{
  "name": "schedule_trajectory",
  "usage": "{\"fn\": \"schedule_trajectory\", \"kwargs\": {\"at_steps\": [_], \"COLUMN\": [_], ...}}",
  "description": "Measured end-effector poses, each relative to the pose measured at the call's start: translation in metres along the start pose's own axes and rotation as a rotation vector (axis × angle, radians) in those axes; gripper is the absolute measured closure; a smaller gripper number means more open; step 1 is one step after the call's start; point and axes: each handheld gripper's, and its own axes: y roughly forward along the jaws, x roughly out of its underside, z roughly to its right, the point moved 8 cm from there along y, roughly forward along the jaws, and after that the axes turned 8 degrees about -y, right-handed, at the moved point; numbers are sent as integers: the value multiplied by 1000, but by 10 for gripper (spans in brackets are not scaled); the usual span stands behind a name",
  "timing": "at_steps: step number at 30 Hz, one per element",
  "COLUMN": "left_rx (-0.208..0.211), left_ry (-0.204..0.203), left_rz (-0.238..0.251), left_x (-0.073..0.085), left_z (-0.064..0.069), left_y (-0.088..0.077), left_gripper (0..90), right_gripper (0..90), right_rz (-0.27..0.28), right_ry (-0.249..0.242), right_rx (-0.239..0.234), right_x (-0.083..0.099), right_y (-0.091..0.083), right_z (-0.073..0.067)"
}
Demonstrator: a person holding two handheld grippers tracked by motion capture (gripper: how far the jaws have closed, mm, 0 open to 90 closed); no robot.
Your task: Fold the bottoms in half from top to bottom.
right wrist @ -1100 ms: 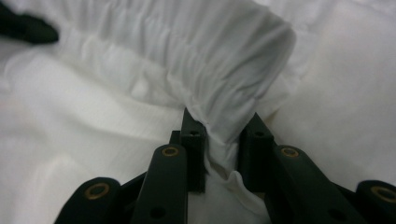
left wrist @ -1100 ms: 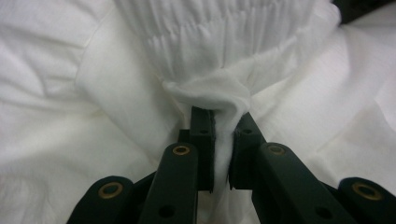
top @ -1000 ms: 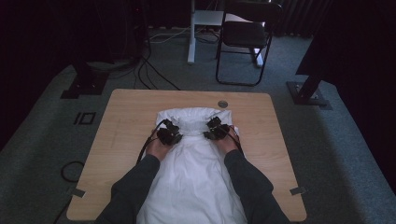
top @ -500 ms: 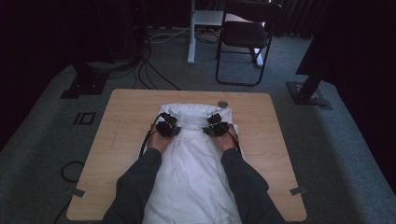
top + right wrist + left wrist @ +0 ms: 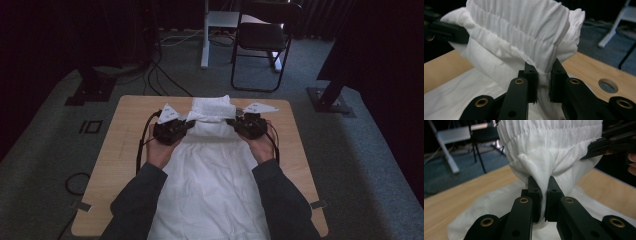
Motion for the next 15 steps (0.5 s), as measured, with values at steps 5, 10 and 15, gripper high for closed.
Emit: {"fn": "schedule_trajectory", "kwargs": {"at_steps": [5, 10, 15], "left_rx": [59, 89, 118], "left_ry": [9, -56, -143], "left_rz": [-22, -167, -308], "left_x": [30, 103, 167], "left_z": [21, 24, 25], "left_y": [-22, -14, -2], "left_gripper": [858, 850, 829], "right_gripper": [797, 796, 795], "right_rz": [-15, -141, -268], "right_ry": [-81, -69, -35], "right_rx": [-42, -99, -155], "right_x": [11, 78, 138], "right_y": [-29, -21, -4], "right_z": [-30, -61, -77]}}
